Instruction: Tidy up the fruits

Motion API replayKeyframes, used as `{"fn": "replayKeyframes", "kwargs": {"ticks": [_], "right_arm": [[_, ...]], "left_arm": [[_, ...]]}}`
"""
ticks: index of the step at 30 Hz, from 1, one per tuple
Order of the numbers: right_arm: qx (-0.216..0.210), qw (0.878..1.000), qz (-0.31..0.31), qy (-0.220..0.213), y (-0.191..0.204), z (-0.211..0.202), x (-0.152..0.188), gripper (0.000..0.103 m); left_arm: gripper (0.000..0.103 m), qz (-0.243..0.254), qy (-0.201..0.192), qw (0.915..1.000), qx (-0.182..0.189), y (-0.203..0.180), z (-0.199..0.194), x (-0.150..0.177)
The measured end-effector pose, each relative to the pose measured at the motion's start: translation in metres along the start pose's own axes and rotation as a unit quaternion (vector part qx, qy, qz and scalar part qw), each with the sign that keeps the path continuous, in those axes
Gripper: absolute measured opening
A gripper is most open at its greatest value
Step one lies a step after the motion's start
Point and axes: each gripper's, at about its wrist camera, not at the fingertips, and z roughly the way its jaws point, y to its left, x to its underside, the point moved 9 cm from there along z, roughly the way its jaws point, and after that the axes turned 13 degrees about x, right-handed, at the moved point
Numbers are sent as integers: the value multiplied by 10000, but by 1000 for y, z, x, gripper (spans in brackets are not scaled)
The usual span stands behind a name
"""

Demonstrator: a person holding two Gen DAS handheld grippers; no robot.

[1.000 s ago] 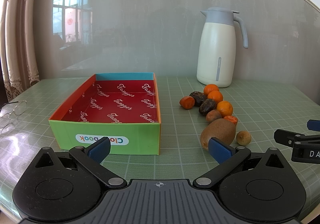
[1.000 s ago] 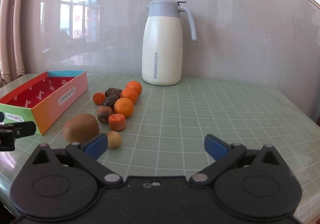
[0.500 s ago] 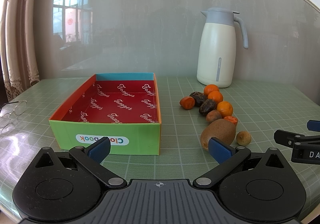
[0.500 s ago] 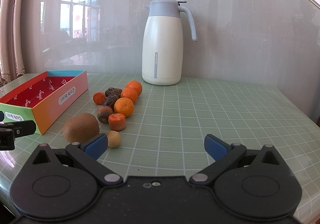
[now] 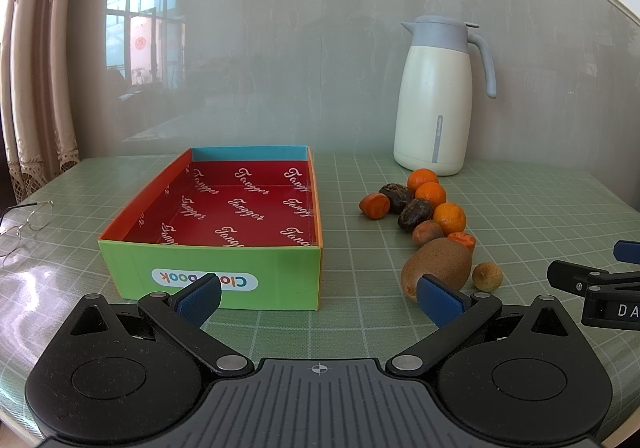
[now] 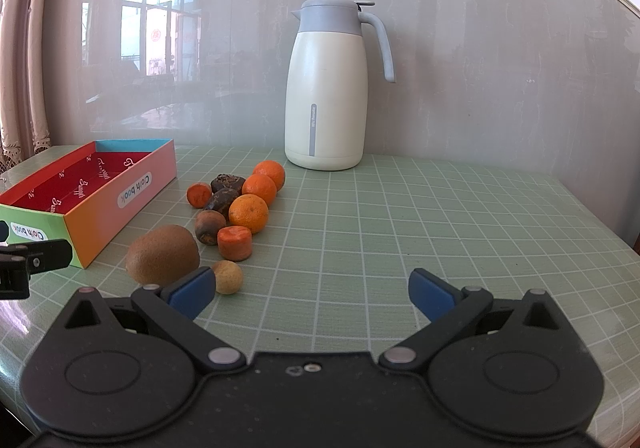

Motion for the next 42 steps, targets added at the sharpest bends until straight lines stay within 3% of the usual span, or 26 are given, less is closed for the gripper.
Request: {"fn": "replayKeyframes", "kwargs": {"ticks": [19, 26, 31, 38, 40, 42], "right_arm": [[-2, 10000, 27, 3, -1, 1, -1, 103], [223, 9978, 615, 57, -37, 10, -10, 103], [410, 9943, 984, 97, -63, 18, -12, 103], [511, 9924, 1113, 101, -78, 17, -10, 103], [535, 9919, 1146, 128, -82, 19, -9, 103], [542, 9915, 1172, 173, -84, 22, -9, 103]], "left_arm": [[103, -74, 81, 9999, 85, -1, 4, -3], [103, 75, 99, 9988, 472, -33, 16, -12], [103, 456, 303, 9947, 875, -75, 34, -7], [102, 629, 393, 9952, 643, -81, 51, -9], [95, 547, 440, 9960, 546, -72, 56, -11], [77, 400, 590, 9958, 569, -65, 64, -11]]}}
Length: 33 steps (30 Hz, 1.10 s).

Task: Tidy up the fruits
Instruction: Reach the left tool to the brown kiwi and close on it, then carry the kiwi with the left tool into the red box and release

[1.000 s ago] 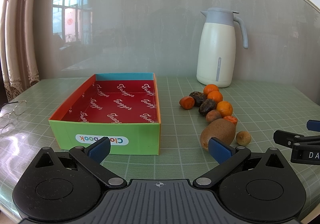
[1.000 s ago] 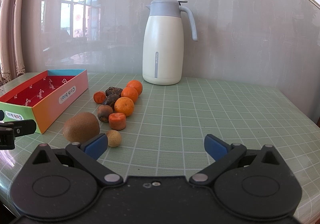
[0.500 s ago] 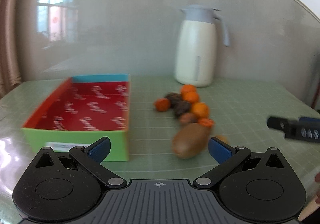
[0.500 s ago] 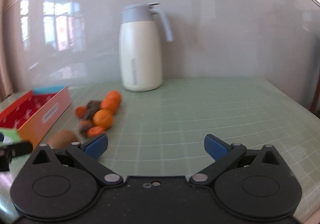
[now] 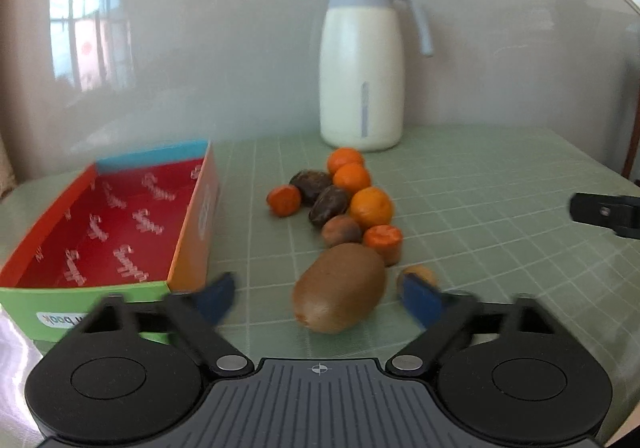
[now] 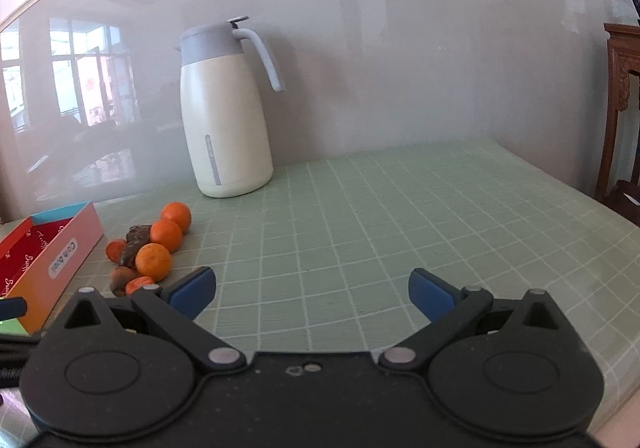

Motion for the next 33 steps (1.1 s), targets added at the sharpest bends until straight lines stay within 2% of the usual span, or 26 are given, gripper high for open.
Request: {"fn": "replayKeyframes", "kwargs": {"ticks": [3, 10, 12, 16, 22, 28, 33], "right_arm": [[-28, 10000, 23, 9, 2, 2, -1, 103], [-72, 9999, -131, -24, 12, 3, -3, 103], [-79, 9999, -138, -13, 13, 4, -2, 103], [-101, 9999, -115, 15, 15, 5, -2, 103], [-129, 9996, -235, 41, 25, 6, 1, 103], [-161, 9993, -328, 71, 37, 7, 4, 103], [-243, 9989, -386, 70, 52, 4, 6, 103]], "left_arm": [[77, -211, 84, 9996, 155, 6, 10, 1], [76, -240, 354, 9986, 318, 1, 31, 6], [50, -240, 397, 9981, 402, 0, 35, 6], [49, -250, 309, 9985, 380, 0, 34, 3], [49, -221, -60, 9994, 271, 11, 11, -12], [49, -355, -318, 9988, 116, 34, -10, -23], [49, -350, -602, 9974, -202, 63, -31, -35]]}}
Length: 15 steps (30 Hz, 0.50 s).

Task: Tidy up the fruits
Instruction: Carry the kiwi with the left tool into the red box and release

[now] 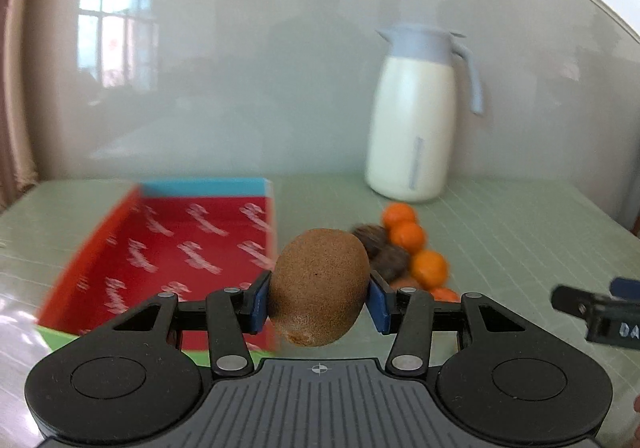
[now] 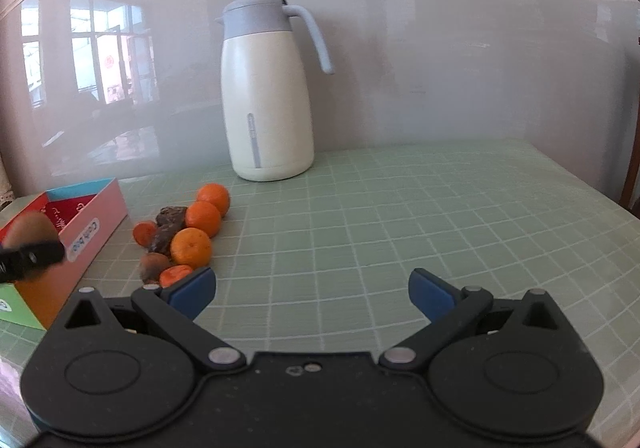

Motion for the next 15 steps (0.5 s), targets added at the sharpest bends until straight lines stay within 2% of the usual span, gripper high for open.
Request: {"fn": "replayKeyframes", "kwargs": {"ticks": [3, 9, 15], "right_arm": [[-45, 10000, -61, -9, 10, -1, 1, 103], [-107, 9998, -195, 0, 24, 0, 2, 103], [-160, 9995, -278, 10, 36, 3, 3, 103]], "left_arm": [[49, -59, -44, 9997, -246, 29, -3, -5], [49, -540, -34, 9960, -708, 88, -1, -3], [49, -602, 65, 9949, -801, 103, -1, 9]]}}
